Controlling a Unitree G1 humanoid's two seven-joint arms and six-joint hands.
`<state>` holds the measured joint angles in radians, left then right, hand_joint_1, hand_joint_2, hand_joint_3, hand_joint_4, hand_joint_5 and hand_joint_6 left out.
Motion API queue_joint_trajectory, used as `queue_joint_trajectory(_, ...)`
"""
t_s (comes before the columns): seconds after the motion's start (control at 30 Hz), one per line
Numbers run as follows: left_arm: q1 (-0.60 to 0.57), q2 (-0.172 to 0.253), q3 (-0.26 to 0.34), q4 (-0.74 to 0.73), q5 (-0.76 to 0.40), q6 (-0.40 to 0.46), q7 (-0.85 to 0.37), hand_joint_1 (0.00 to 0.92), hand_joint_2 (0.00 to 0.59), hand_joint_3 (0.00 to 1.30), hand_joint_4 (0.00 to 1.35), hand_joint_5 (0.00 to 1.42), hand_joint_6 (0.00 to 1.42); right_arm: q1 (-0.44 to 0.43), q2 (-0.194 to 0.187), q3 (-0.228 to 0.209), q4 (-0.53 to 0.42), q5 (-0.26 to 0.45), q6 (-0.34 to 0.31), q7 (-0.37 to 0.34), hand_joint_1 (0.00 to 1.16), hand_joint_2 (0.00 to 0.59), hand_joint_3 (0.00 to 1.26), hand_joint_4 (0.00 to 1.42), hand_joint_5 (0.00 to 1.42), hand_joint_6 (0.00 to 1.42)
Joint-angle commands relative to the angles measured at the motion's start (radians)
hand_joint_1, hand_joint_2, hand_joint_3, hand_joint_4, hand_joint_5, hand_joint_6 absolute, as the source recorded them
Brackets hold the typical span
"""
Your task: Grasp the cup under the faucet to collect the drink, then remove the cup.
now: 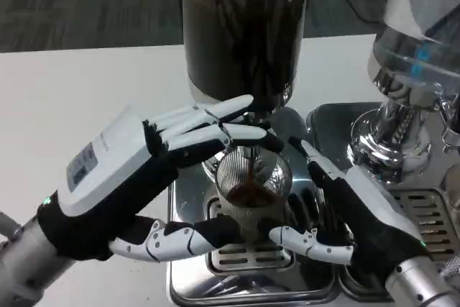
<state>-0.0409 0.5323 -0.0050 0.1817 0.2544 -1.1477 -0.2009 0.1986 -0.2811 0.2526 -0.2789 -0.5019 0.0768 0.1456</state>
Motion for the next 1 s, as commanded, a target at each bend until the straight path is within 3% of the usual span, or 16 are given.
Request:
queue_joint_trajectory(0.03,0.031,0.008,0.011,-0.010,0.033,0.007,0.000,0.000,0.231,0.36,0.14,0.40,0.32,-0.006,0.007,-0.002,0.011,0.011,-0.018,-0.015,0.55,0.182,0.00,0.00,0.00,0.00)
queue_joint_trajectory(0.3,0.038,0.006,0.015,-0.020,0.043,0.019,0.015,0.000,0.230,0.37,0.14,0.40,0.32,-0.019,0.015,0.022,0.029,0.019,-0.026,-0.004,0.57,0.175,0.00,0.00,0.00,0.00)
queue_joint_trajectory(0.5,0.053,-0.001,0.030,-0.036,0.058,0.040,0.028,0.000,0.229,0.36,0.13,0.39,0.27,-0.036,0.042,0.025,0.067,0.032,-0.027,-0.021,0.58,0.174,0.00,0.00,0.00,0.03)
queue_joint_trajectory(0.7,0.097,-0.032,0.092,-0.082,0.123,0.086,0.087,0.000,0.230,0.15,0.00,0.14,0.02,-0.039,0.044,0.025,0.076,0.036,-0.042,-0.034,0.58,0.174,0.00,0.00,0.00,0.03)
queue_joint_trajectory(0.8,0.125,-0.054,0.134,-0.097,0.142,0.097,0.127,0.000,0.225,0.13,0.00,0.09,0.00,-0.037,0.051,0.024,0.085,0.041,-0.054,-0.047,0.58,0.174,0.00,0.00,0.00,0.04)
queue_joint_trajectory(0.9,0.160,-0.077,0.177,-0.104,0.153,0.121,0.167,0.000,0.224,0.13,0.00,0.07,0.00,-0.046,0.041,0.047,0.079,-0.005,-0.075,-0.068,0.58,0.174,0.00,0.00,0.00,0.05)
queue_joint_trajectory(1.0,0.191,-0.093,0.205,-0.111,0.170,0.142,0.198,0.000,0.224,0.11,0.00,0.03,0.00,-0.047,0.064,0.034,0.108,0.037,-0.074,-0.072,0.59,0.172,0.00,0.00,0.00,0.07)
